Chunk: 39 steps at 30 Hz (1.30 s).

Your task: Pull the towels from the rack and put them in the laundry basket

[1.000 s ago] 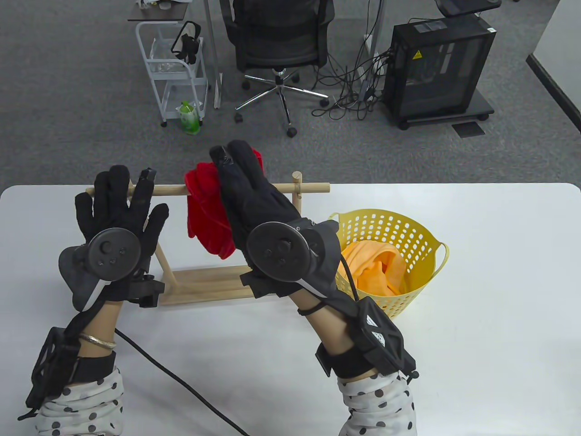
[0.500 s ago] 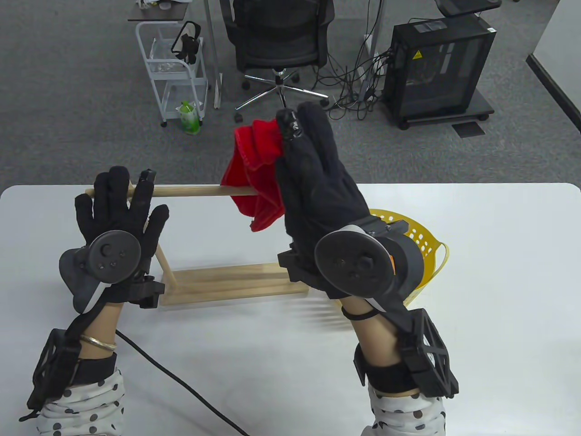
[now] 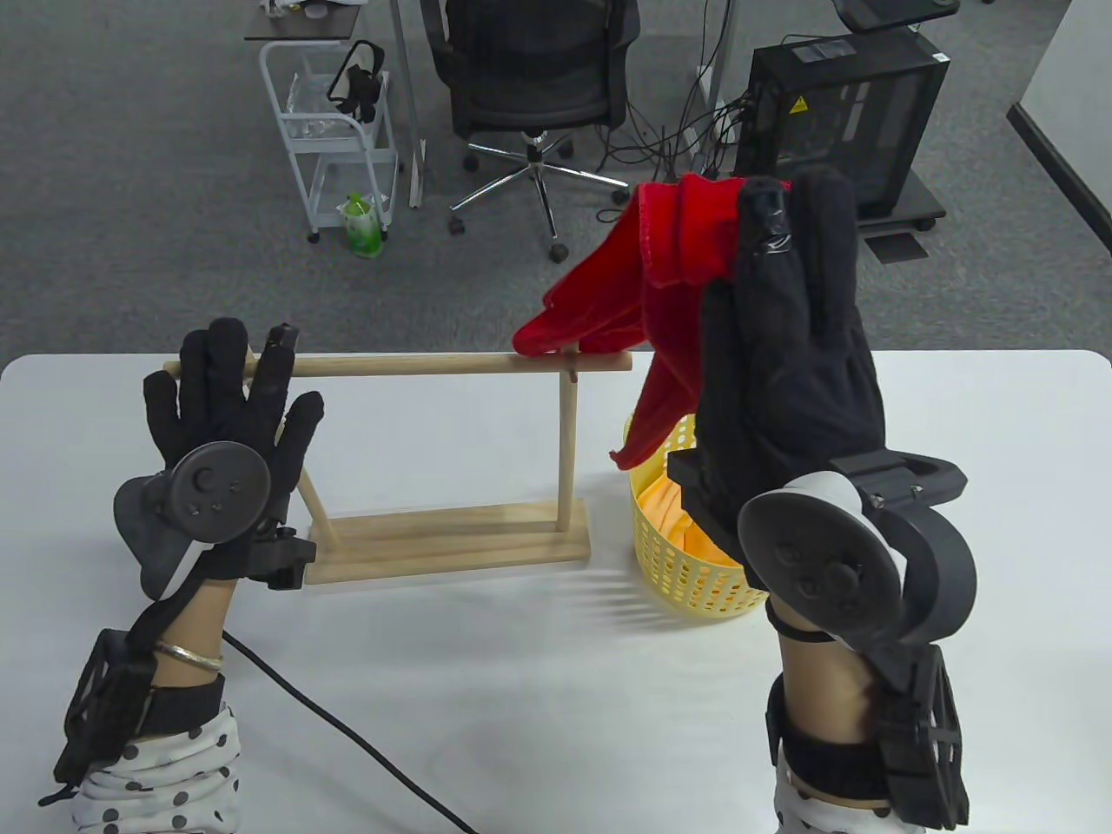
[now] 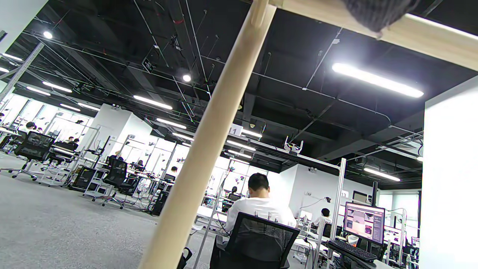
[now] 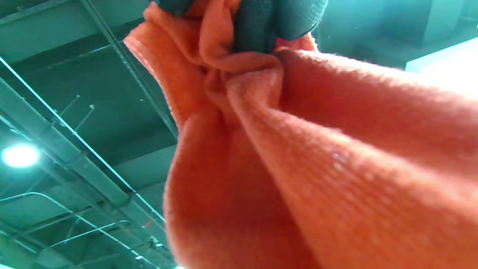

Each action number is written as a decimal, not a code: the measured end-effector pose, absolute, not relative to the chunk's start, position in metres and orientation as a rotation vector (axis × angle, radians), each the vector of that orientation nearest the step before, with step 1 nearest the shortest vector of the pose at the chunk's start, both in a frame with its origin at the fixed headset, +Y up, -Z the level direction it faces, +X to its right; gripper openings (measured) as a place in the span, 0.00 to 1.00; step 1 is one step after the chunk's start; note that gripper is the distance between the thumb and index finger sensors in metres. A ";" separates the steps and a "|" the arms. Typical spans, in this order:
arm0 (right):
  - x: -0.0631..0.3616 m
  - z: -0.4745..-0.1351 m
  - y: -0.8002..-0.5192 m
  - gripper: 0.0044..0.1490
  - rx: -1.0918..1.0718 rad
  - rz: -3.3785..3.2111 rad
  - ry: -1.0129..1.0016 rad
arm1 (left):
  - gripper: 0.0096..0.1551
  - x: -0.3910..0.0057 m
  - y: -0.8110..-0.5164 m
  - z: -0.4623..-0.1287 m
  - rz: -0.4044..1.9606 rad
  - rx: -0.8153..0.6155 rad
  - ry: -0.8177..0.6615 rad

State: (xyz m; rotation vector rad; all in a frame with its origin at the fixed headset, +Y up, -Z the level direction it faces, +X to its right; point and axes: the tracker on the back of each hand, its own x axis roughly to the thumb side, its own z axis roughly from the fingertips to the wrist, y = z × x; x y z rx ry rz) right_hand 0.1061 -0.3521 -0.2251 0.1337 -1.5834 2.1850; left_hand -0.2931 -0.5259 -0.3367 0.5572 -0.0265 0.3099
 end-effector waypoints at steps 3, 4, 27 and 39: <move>0.117 -0.226 -0.353 0.33 0.083 2.188 -1.590 | 0.37 -0.293 -0.526 -0.336 0.309 0.558 -0.027; 0.121 -0.226 -0.354 0.33 0.062 2.187 -1.602 | 0.37 -0.293 -0.526 -0.336 0.308 0.558 -0.027; 0.155 -0.262 -0.411 0.33 -0.094 2.303 -1.415 | 0.37 -0.293 -0.527 -0.336 0.301 0.558 -0.023; 0.152 -0.307 -0.481 0.33 -0.107 2.481 -1.073 | 0.37 -0.293 -0.527 -0.336 0.297 0.561 -0.024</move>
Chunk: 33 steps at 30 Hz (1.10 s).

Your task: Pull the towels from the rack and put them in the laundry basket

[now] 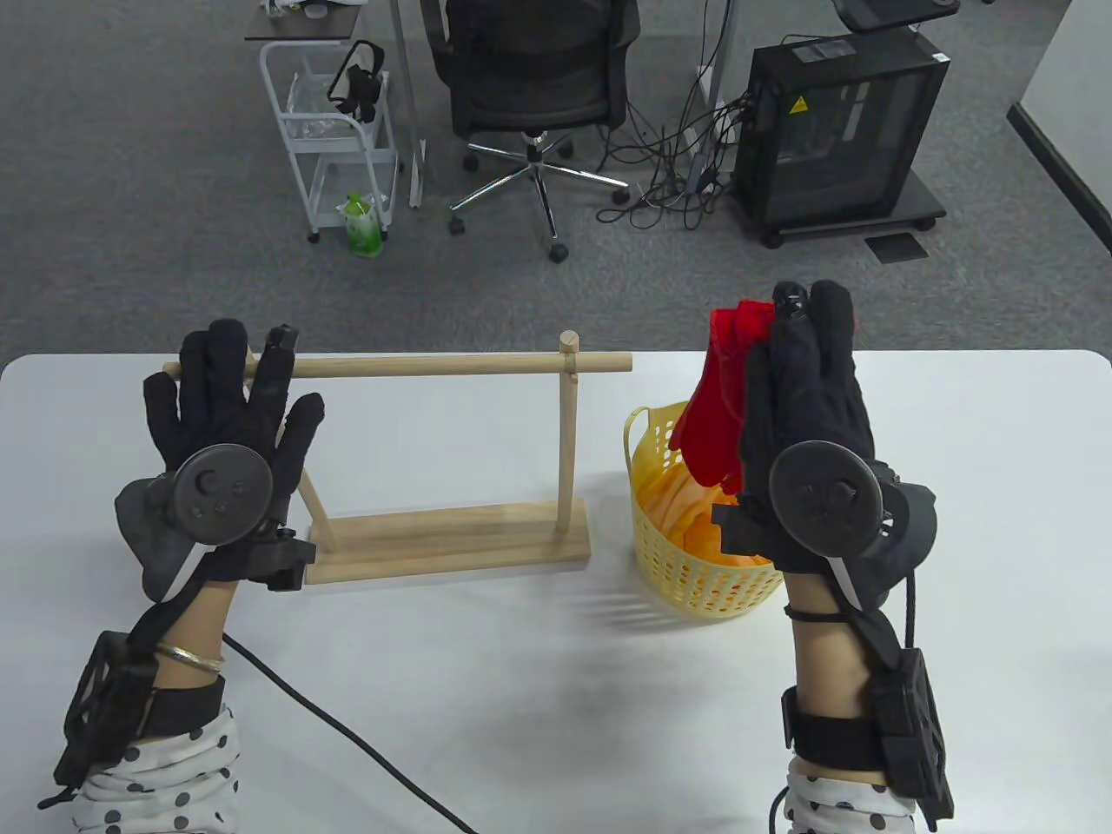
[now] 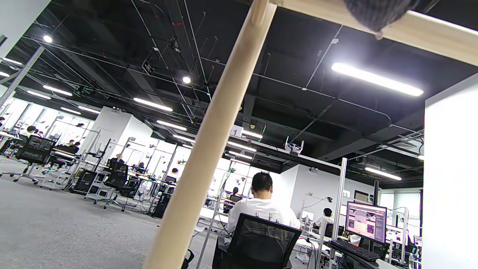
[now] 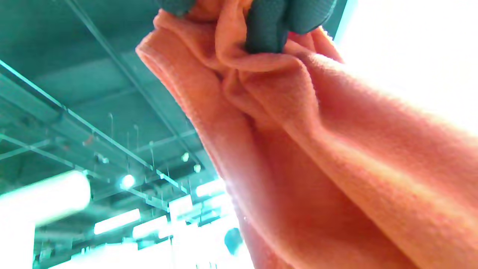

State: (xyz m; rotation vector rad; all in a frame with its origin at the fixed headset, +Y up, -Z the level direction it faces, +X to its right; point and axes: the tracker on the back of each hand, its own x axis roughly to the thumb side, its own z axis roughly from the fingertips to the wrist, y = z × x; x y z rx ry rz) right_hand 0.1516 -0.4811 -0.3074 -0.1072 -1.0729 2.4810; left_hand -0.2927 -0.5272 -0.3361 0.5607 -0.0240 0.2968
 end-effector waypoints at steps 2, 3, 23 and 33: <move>0.151 -0.315 -0.495 0.34 -0.115 2.566 -0.956 | 0.37 -0.293 -0.527 -0.336 0.296 0.561 -0.024; 0.151 -0.320 -0.503 0.35 -0.131 2.619 -0.856 | 0.38 -0.293 -0.527 -0.336 0.296 0.561 -0.024; 0.154 -0.328 -0.567 0.39 -0.179 2.850 -0.340 | 0.38 -0.293 -0.528 -0.336 0.297 0.559 -0.026; 0.148 -0.317 -0.585 0.40 -0.143 2.876 -0.299 | 0.38 -0.291 -0.523 -0.332 0.365 0.508 -0.024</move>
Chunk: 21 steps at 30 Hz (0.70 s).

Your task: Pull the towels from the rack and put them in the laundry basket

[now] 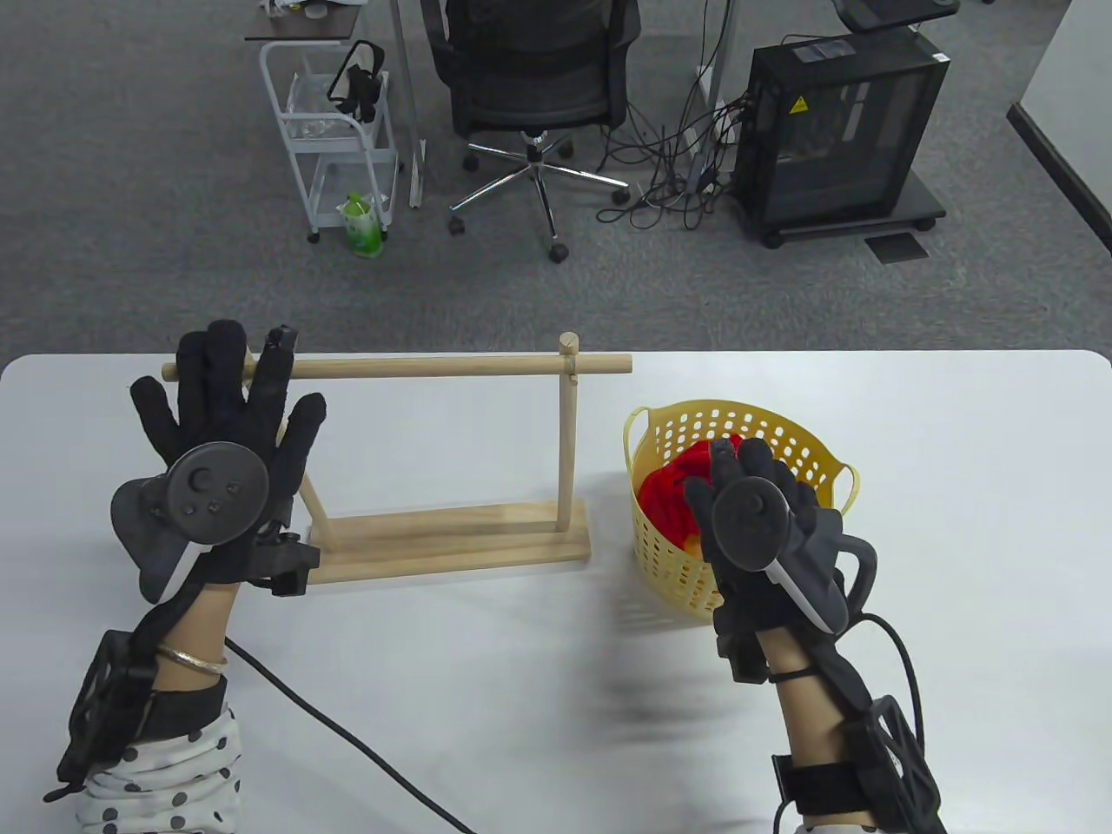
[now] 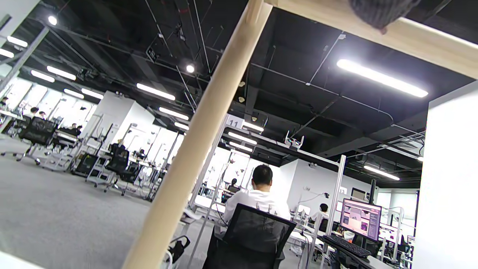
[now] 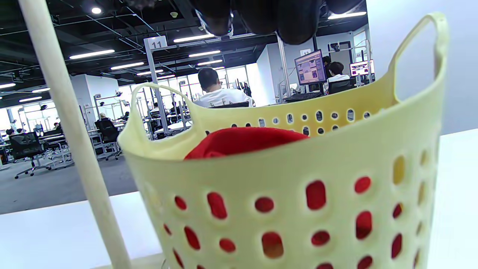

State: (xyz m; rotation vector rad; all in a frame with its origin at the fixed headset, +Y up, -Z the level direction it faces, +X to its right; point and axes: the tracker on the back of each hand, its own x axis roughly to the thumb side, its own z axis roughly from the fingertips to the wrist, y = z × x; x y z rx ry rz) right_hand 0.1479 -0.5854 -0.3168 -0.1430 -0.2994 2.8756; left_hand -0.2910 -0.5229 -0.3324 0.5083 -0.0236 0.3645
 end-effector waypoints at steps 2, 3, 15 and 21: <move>0.147 -0.316 -0.589 0.40 -0.132 2.873 -0.289 | 0.39 -0.290 -0.522 -0.332 0.379 0.491 -0.015; 0.146 -0.315 -0.591 0.40 -0.127 2.872 -0.281 | 0.39 -0.290 -0.521 -0.333 0.378 0.484 -0.011; 0.140 -0.302 -0.609 0.40 -0.054 2.860 -0.262 | 0.39 -0.290 -0.518 -0.340 0.408 0.479 0.007; 0.129 -0.289 -0.611 0.41 0.036 2.850 -0.341 | 0.38 -0.285 -0.527 -0.329 0.360 0.561 -0.046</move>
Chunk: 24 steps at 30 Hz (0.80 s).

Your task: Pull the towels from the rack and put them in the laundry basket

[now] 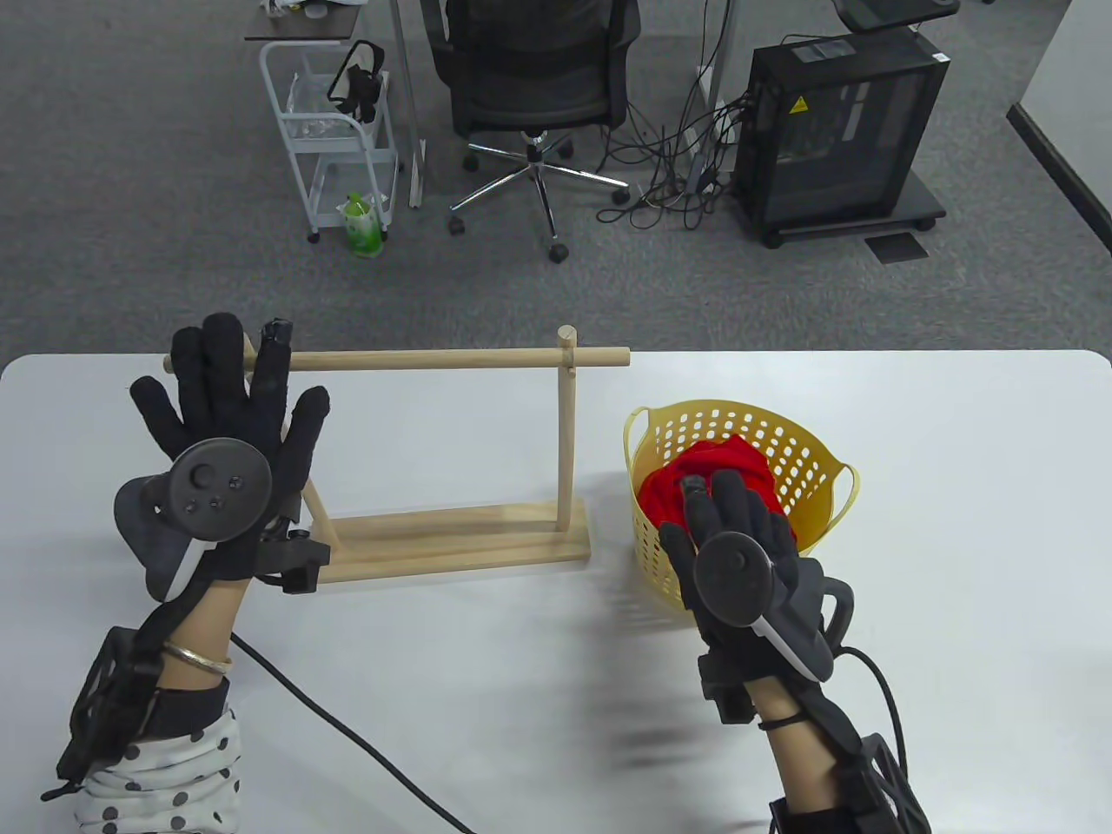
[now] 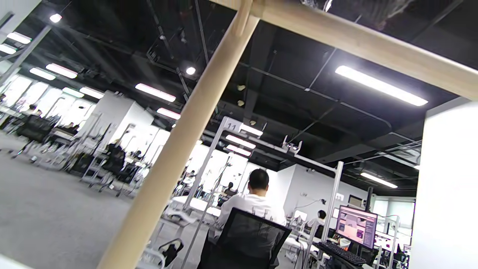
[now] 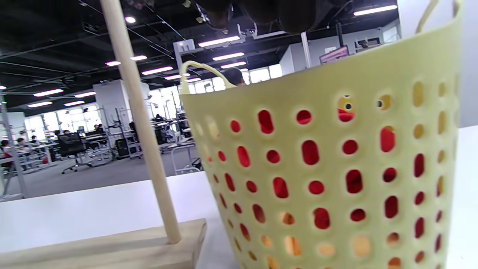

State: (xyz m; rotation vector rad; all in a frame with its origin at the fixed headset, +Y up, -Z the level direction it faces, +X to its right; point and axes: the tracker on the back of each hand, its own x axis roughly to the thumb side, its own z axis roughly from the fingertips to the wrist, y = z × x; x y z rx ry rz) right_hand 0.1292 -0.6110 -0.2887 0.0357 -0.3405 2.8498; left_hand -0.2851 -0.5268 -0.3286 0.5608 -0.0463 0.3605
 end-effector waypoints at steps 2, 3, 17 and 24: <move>0.121 -0.283 -0.612 0.42 0.084 2.855 -0.368 | 0.39 -0.283 -0.533 -0.319 0.323 0.572 -0.083; 0.118 -0.281 -0.612 0.42 0.101 2.859 -0.375 | 0.39 -0.282 -0.535 -0.315 0.320 0.574 -0.094; 0.056 -0.246 -0.644 0.43 0.363 2.854 -0.422 | 0.40 -0.286 -0.610 -0.245 0.192 0.512 -0.241; 0.032 -0.233 -0.668 0.43 0.418 2.847 -0.353 | 0.40 -0.294 -0.651 -0.216 0.242 0.451 -0.284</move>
